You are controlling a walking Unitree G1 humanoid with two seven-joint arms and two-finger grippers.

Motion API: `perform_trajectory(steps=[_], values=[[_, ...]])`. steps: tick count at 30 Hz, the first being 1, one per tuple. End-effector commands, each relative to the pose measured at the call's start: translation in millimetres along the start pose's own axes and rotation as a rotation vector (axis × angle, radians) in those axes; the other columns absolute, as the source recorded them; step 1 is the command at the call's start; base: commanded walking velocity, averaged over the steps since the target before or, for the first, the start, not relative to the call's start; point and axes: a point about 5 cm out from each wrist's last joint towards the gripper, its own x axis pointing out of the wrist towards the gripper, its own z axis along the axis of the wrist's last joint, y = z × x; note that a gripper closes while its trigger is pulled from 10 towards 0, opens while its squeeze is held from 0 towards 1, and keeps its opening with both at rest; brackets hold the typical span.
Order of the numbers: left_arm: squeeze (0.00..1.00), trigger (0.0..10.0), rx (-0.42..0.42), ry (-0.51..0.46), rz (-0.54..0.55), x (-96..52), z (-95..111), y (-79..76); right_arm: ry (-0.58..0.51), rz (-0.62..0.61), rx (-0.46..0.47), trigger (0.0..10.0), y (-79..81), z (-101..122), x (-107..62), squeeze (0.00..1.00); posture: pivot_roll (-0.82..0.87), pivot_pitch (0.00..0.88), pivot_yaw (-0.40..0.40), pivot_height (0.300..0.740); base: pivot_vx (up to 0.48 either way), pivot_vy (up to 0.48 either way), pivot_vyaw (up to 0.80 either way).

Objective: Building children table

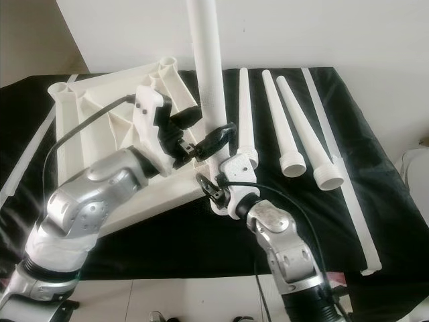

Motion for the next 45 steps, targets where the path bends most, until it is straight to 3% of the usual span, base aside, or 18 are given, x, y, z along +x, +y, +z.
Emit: perform_trajectory(steps=[1,6,11,12,16,17,18,22,23,24,25,31,32,35,39,40,44,45], values=[[0.0,4.7,-0.015,0.01,-0.089,2.2,-0.3,-11.7,-0.013,0.012,0.003,10.0,4.6,1.3,2.1,0.0,-0.05,0.165,0.042,0.74,0.0,0.0,0.0],[0.0,0.0,-0.017,0.011,-0.097,3.4,-1.6,-14.8,-0.017,0.016,0.006,10.0,6.1,1.6,4.1,0.0,-0.06,0.165,0.043,0.74,0.0,0.0,0.0],[0.0,0.0,-0.03,-0.002,-0.105,4.9,0.0,-18.7,-0.026,0.019,0.015,10.0,7.9,2.6,7.3,0.0,-0.05,0.164,0.041,0.74,0.0,0.0,0.0],[0.0,10.0,-0.033,0.011,-0.091,5.9,-2.0,-17.6,-0.029,0.017,0.018,10.0,8.5,2.9,8.9,0.0,-0.05,0.163,0.04,0.74,0.0,0.0,0.0],[0.0,10.0,-0.036,0.023,-0.075,6.5,-4.1,-15.7,-0.032,0.014,0.02,10.0,8.8,3.1,9.9,0.0,-0.05,0.163,0.04,0.74,0.0,0.0,0.0],[0.0,1.7,-0.042,0.021,-0.059,6.5,-4.6,-13.9,-0.034,0.011,0.022,10.0,9.4,3.1,10.8,0.0,-0.05,0.162,0.04,0.74,0.0,0.0,0.0],[0.0,0.0,-0.036,0.015,-0.064,6.0,-4.0,-14.3,-0.035,0.009,0.024,10.0,10.2,3.1,11.6,0.0,-0.05,0.162,0.039,0.74,0.0,0.0,0.0],[0.0,0.0,-0.027,0.016,-0.067,5.4,-4.4,-15.6,-0.038,0.01,0.028,10.0,12.6,2.9,13.0,0.0,-0.05,0.16,0.039,0.74,0.0,0.0,0.0],[0.0,7.9,-0.037,0.025,-0.063,5.7,-5.9,-15.2,-0.038,0.011,0.029,10.0,13.3,2.9,13.3,0.0,-0.05,0.16,0.039,0.74,0.0,0.0,0.0],[0.0,7.9,-0.037,0.025,-0.063,5.7,-5.9,-15.2,-0.038,0.011,0.029,10.0,13.3,2.9,13.3,0.0,-0.05,0.16,0.039,0.74,0.0,0.0,0.0],[1.0,10.0,-0.055,0.028,-0.053,5.9,-7.0,-14.2,-0.039,0.011,0.03,10.0,14.0,2.7,13.7,0.0,-0.05,0.157,0.039,0.74,0.0,0.0,0.0],[1.0,10.0,-0.048,0.038,-0.032,5.7,-8.4,-10.9,-0.043,0.013,0.032,10.0,15.6,3.0,14.6,0.0,-0.05,0.152,0.037,0.74,0.0,0.0,0.0],[0.0,10.0,-0.035,0.048,-0.032,5.6,-9.1,-10.4,-0.044,0.016,0.033,10.0,16.3,2.8,14.2,0.0,-0.05,0.151,0.036,0.74,0.0,0.0,0.0],[0.0,10.0,-0.022,0.062,-0.018,5.3,-10.1,-7.9,-0.041,0.021,0.03,10.0,17.5,1.6,12.1,0.0,-0.05,0.149,0.035,0.74,0.0,0.0,0.0],[0.0,7.0,-0.027,0.048,-0.015,4.2,-8.3,-6.5,-0.035,0.028,0.022,10.0,17.6,-0.1,10.0,0.0,-0.05,0.148,0.034,0.74,0.0,0.0,0.0],[0.0,0.0,-0.027,0.048,-0.015,4.3,-8.3,-6.5,-0.035,0.028,0.022,10.0,17.6,-0.1,10.0,0.0,-0.05,0.148,0.034,0.74,0.0,0.0,0.0],[0.0,3.3,-0.004,0.056,-0.031,2.3,-7.3,-6.0,-0.032,0.029,0.016,10.0,16.4,-0.6,8.4,0.0,-0.06,0.151,0.039,0.74,0.0,0.0,0.0],[0.0,10.0,-0.007,0.069,-0.018,1.8,-8.8,-4.0,-0.032,0.029,0.01,10.0,15.9,-1.1,7.4,0.0,-0.06,0.15,0.042,0.74,0.0,0.0,0.0]])
